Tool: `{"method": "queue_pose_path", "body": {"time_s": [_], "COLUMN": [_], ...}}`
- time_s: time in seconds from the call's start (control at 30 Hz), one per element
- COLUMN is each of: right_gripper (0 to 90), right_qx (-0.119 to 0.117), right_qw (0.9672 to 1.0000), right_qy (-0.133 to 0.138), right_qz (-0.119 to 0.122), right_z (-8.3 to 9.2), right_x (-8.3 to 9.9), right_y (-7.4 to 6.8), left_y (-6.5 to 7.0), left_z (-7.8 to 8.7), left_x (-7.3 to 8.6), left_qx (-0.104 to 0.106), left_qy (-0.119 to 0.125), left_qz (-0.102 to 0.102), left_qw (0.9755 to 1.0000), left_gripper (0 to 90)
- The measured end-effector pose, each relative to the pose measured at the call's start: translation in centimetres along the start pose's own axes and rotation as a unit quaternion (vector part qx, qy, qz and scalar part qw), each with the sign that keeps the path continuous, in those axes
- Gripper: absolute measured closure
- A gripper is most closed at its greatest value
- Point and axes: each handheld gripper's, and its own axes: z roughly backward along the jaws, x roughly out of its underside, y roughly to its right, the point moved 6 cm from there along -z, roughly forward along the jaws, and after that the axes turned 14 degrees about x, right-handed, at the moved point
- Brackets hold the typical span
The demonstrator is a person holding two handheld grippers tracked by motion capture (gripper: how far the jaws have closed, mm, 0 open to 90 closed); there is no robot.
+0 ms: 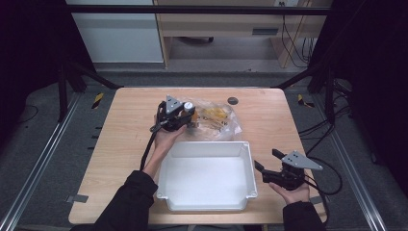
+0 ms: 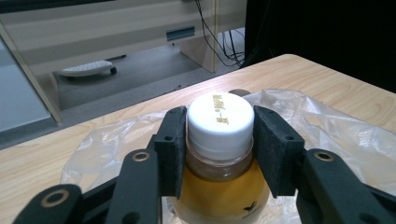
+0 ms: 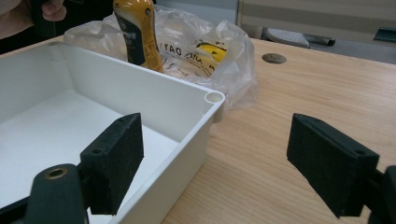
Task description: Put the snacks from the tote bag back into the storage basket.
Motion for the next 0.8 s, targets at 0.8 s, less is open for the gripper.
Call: {"method": "queue_pose_path", "body": {"time_s": [0.8], "right_gripper": [18.9], "right_qx": [-0.001], "right_qw": [1.0000], "right_qy": [-0.004], "right_qz": [0.000], "right_z": [-0.06], "right_x": [0.07], "right_y": [-0.07], "left_y": [-0.18], "left_z": [0.73], "left_x": [-0.29], "left_qx": [-0.007], "left_qy": [-0.010], "left_qz": [0.019], "left_qw": [0.9997], "left_gripper": [59.0]}}
